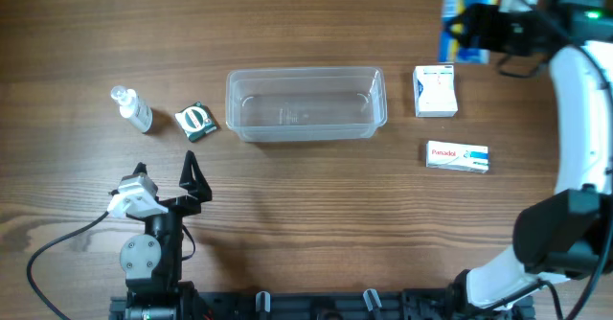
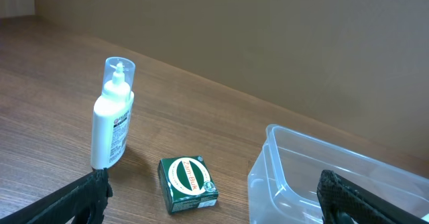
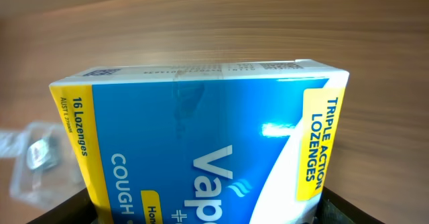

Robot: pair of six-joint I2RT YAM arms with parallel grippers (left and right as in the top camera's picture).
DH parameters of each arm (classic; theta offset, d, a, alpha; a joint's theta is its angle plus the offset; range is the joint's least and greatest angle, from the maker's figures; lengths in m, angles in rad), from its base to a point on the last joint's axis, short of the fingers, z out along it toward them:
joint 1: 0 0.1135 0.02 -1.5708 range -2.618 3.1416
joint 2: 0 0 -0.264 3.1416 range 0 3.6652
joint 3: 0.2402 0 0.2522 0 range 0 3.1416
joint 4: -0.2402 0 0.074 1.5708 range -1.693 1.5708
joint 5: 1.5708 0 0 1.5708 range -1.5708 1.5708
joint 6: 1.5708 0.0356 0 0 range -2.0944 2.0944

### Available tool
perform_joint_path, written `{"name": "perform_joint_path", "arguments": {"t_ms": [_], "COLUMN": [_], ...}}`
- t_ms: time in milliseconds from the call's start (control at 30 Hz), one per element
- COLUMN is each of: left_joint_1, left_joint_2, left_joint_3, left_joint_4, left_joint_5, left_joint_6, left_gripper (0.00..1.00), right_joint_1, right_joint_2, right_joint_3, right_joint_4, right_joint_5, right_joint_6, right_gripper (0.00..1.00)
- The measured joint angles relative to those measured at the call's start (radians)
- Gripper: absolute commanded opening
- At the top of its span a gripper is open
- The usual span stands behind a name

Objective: Pack container
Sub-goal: 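Carry the VapoDrops box left over the clear container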

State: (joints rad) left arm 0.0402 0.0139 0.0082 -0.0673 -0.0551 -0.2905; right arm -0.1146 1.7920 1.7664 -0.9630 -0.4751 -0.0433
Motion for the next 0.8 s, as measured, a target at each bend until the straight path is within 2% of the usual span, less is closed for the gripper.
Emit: {"name": "perform_joint_path", "arguments": {"t_ms": [167, 400, 600, 800], "left_joint_1": [0.0, 0.0, 0.0, 0.0], "left_joint_2": [0.0, 0.0, 0.0, 0.0], "left_joint_3": [0.0, 0.0, 0.0, 0.0], "left_joint_4": [0.0, 0.0, 0.0, 0.0], "left_joint_5": [0.0, 0.0, 0.0, 0.0], "left_joint_6": [0.0, 0.0, 0.0, 0.0], "left_gripper": [1.0, 1.0, 1.0, 1.0], "right_joint_1": [0.233, 0.433, 0.5, 0.505], "right_joint_2": [-0.001, 0.0, 0.031, 0.113], "right_joint_3": [0.001, 0.001, 0.001, 0.001], "right_joint_4": [0.015, 0.01, -0.036, -0.088], "right_joint_5": [0.076, 0.292, 0.412, 0.481], "right_joint_6": [0.078, 0.197, 0.286, 0.346], "right_gripper": [0.62, 0.62, 0.62, 0.62]}}
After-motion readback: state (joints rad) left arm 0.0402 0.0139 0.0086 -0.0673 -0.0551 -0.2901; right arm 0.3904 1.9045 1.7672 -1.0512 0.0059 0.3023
